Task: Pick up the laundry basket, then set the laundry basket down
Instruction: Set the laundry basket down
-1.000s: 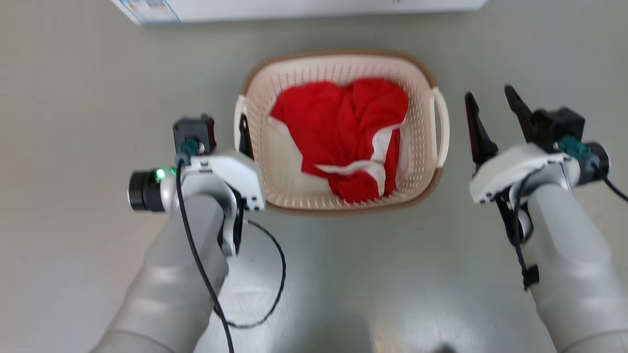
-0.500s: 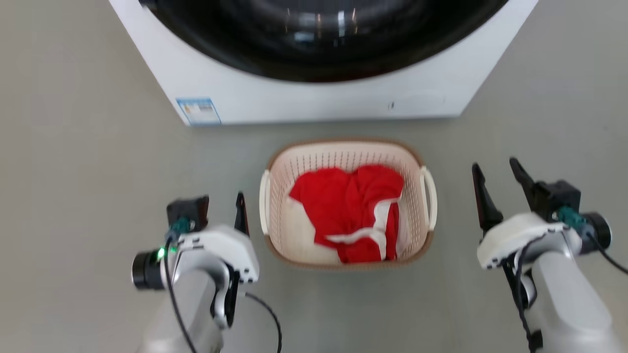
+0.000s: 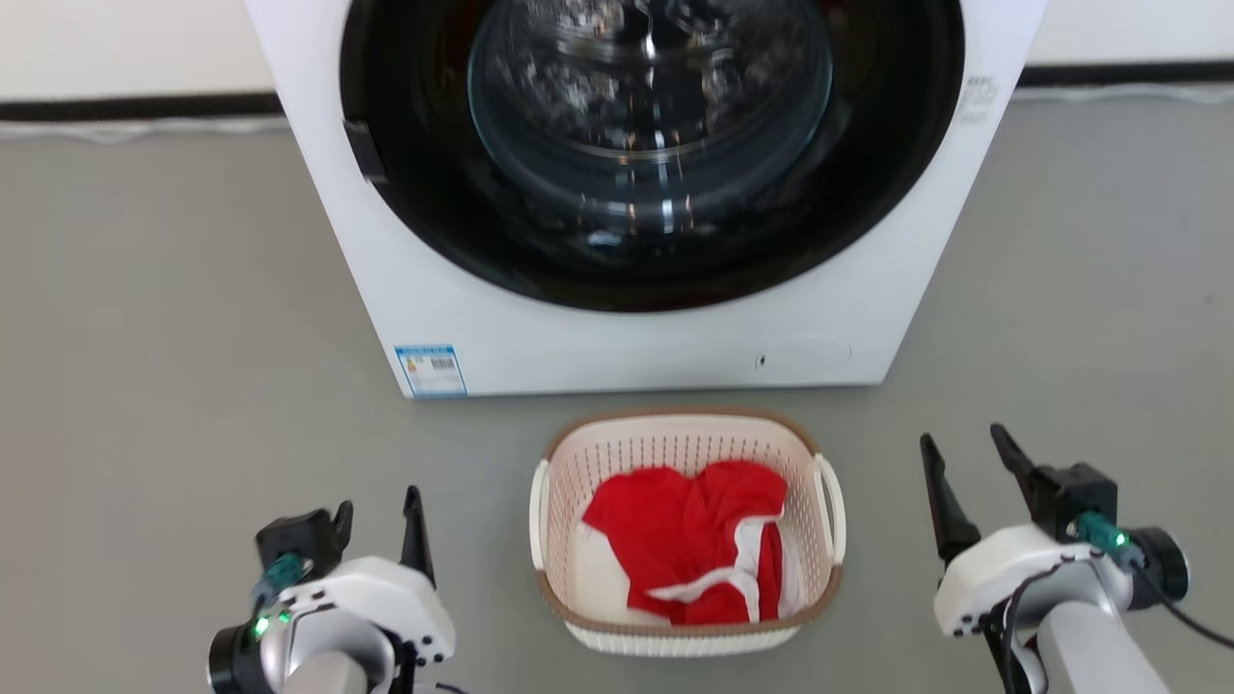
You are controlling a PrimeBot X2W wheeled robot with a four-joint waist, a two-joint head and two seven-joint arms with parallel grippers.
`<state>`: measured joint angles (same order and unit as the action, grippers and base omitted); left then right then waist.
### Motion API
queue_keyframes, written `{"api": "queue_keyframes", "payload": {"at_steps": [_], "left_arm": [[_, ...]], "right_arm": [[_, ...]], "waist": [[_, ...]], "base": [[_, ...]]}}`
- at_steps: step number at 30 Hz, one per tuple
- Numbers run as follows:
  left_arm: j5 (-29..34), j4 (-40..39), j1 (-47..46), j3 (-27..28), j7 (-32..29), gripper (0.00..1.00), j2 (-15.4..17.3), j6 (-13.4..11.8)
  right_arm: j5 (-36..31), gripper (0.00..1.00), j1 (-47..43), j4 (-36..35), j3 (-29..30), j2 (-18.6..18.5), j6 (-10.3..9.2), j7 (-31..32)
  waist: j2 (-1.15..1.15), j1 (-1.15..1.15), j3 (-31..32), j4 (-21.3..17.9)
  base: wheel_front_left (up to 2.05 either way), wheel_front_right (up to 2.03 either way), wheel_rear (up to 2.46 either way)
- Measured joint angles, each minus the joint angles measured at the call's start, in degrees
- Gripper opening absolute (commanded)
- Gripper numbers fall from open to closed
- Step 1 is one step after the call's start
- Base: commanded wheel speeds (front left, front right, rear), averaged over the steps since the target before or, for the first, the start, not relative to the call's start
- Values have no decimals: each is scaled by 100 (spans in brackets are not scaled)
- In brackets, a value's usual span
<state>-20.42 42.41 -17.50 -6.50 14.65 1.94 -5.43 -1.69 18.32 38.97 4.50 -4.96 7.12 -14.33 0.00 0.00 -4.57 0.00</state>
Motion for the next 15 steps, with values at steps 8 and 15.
{"api": "queue_keyframes", "payload": {"at_steps": [8,15], "left_arm": [[119,-526,429,494,0,100,8,250],[204,-815,671,733,0,100,8,328]], "right_arm": [[-31,100,-322,-193,-30,7,0,0],[-38,100,-536,-350,101,-2,0,0]], "waist": [[0,0,443,21],[0,0,584,26]], "base": [[0,0,0],[0,0,0]]}}
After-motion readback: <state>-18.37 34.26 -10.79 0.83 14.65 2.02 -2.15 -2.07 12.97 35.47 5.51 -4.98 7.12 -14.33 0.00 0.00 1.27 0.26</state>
